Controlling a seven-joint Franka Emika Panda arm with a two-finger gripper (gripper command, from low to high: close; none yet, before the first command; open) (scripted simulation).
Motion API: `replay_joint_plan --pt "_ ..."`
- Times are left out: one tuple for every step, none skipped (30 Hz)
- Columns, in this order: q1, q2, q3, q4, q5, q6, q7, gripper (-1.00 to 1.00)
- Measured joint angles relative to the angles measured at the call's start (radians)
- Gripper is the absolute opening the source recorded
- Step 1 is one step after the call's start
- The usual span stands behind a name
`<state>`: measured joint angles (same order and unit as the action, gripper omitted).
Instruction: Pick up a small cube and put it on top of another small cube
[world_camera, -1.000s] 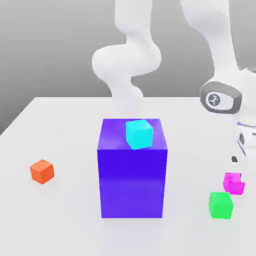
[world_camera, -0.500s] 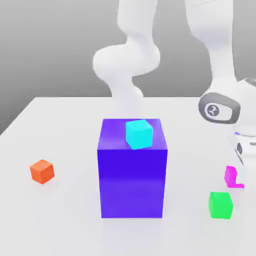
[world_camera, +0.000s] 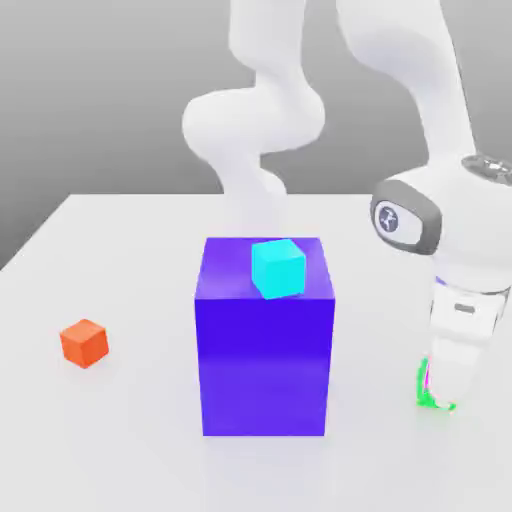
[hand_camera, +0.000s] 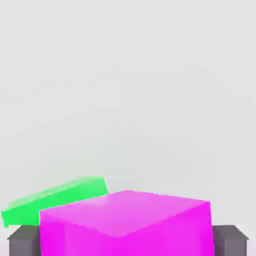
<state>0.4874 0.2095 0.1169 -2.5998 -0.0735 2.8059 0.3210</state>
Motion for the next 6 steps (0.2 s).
replay_joint_plan --pt "0.002 0.012 -0.003 0.001 -0.005 0.012 0.004 1.00" --pt "0.000 0.000 0.000 0.000 0.000 0.000 0.000 1.00" --pt "-0.002 -0.025 0.005 -0.001 0.010 -0.022 -0.008 1.00" --pt "-0.004 -0.055 0.008 -0.003 0.021 -0.050 -0.015 1.00" --pt "-0.004 -0.088 0.011 -0.005 0.035 -0.081 -0.025 1.00" --pt "-0.004 -0.123 0.013 -0.007 0.047 -0.114 -0.034 1.00"
